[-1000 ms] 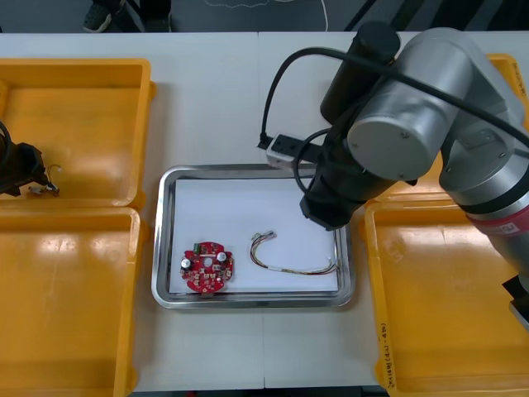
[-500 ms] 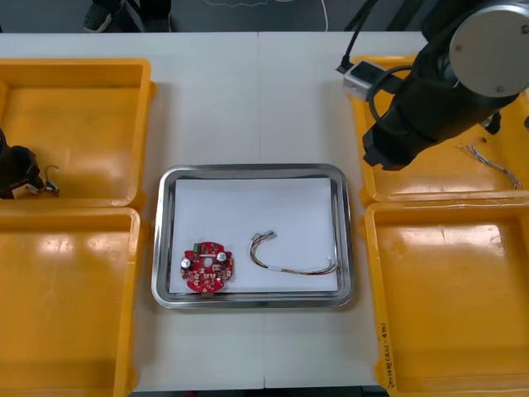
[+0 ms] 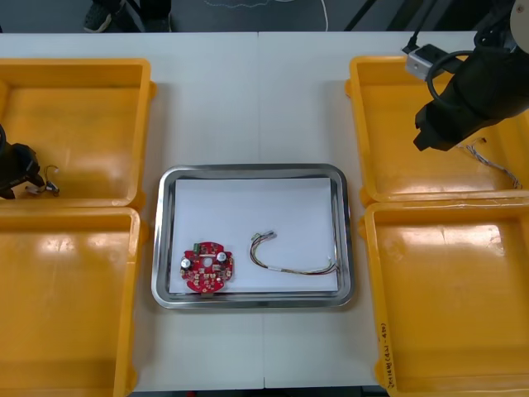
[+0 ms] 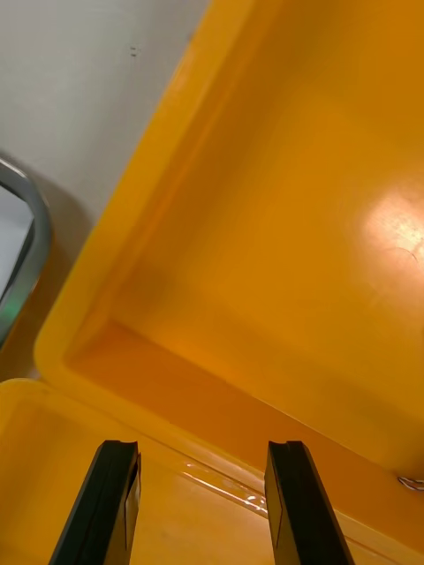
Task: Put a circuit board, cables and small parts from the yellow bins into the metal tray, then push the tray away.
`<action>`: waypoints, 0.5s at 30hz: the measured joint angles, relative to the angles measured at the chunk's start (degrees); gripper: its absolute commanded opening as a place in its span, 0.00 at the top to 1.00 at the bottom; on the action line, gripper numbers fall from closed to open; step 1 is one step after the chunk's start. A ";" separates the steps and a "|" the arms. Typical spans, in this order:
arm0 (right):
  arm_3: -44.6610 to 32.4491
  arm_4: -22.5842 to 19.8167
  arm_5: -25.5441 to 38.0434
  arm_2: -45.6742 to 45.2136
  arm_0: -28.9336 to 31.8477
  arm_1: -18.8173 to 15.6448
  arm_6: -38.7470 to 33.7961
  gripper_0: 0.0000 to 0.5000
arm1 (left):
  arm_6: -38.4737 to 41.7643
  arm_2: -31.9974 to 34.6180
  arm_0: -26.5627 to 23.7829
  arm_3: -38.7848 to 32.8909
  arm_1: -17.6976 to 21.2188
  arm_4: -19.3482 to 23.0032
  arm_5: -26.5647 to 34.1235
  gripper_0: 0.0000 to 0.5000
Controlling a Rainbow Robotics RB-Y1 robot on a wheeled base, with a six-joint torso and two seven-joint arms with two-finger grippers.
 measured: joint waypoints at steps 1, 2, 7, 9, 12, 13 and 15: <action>0.55 0.45 0.00 -0.33 0.00 -0.04 0.00 0.17 | -0.10 0.00 -0.01 0.24 -0.11 0.00 0.00 0.00; 1.06 0.85 0.00 -0.65 0.00 -0.07 0.00 0.18 | -0.36 0.00 -0.05 0.48 -0.26 0.00 0.00 0.00; 3.29 2.86 0.00 -1.78 -0.02 -0.37 0.00 0.17 | -2.80 0.00 -0.11 1.70 -1.14 -0.01 0.00 0.00; 4.23 3.59 0.00 -1.94 -0.02 -0.75 0.01 0.18 | -3.18 0.00 -0.16 1.94 -1.27 -0.06 -0.03 0.00; 5.41 4.88 -0.09 -2.01 -0.03 -1.47 0.01 0.18 | -3.18 0.00 -0.26 2.11 -1.28 -0.12 -0.05 0.00; 5.89 5.07 -0.28 -2.01 -0.03 -1.73 0.02 0.18 | -3.18 0.00 -0.30 2.20 -1.28 -0.14 -0.06 0.05; 6.84 5.14 -0.98 -2.02 -0.03 -2.23 0.02 0.17 | -3.18 0.00 -0.41 2.35 -1.28 -0.18 -0.07 0.49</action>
